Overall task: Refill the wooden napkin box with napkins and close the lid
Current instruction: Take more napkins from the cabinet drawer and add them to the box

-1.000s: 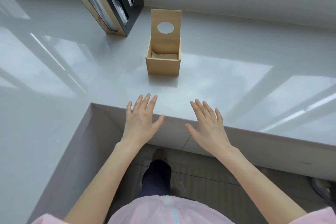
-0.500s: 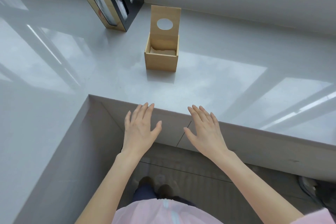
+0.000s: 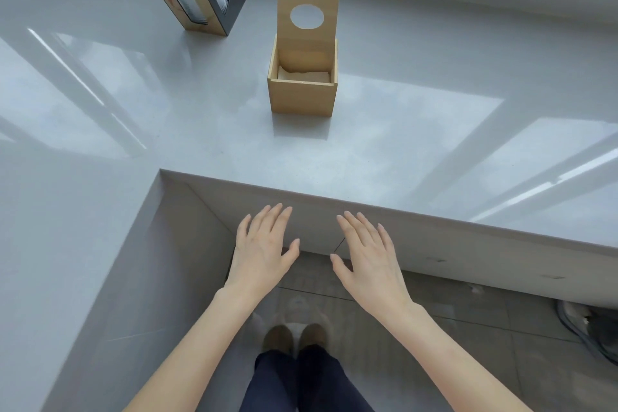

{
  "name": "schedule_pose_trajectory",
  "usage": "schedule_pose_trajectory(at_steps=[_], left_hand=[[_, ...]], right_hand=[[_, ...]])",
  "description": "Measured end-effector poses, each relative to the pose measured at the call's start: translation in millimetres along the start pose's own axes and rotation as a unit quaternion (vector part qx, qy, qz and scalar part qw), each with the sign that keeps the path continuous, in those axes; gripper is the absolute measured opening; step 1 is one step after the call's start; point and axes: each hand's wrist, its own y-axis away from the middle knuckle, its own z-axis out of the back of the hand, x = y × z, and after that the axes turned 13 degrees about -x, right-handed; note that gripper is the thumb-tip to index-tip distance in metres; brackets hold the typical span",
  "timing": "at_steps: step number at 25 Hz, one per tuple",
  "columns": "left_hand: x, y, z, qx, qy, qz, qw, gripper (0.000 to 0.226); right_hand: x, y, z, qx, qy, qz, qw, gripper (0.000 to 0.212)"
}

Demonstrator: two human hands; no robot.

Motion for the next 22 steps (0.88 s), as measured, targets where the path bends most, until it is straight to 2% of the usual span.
schedule_pose_trajectory(at_steps=[5, 9, 12, 16, 22], left_hand=[[12, -9, -42, 0.013, -0.007, -0.054, 0.998, 0.05], [18, -25, -78, 0.008, -0.027, -0.099, 0.995, 0.05], [16, -32, -99, 0.001, -0.052, -0.128, 0.99, 0.06], [19, -41, -121, -0.026, -0.079, -0.131, 0.988, 0.063], [26, -43, -137, -0.086, -0.086, -0.124, 0.985, 0.059]], right_hand=[[-14, 2, -46, -0.01, 0.083, -0.019, 0.996, 0.059], [-29, -5, -78, -0.028, 0.088, -0.03, 0.995, 0.063], [-38, -17, -97, -0.048, 0.111, -0.027, 0.992, 0.069], [-49, -34, -117, -0.082, 0.141, -0.023, 0.986, 0.065], [-54, -41, -144, -0.182, 0.157, -0.033, 0.97, 0.059]])
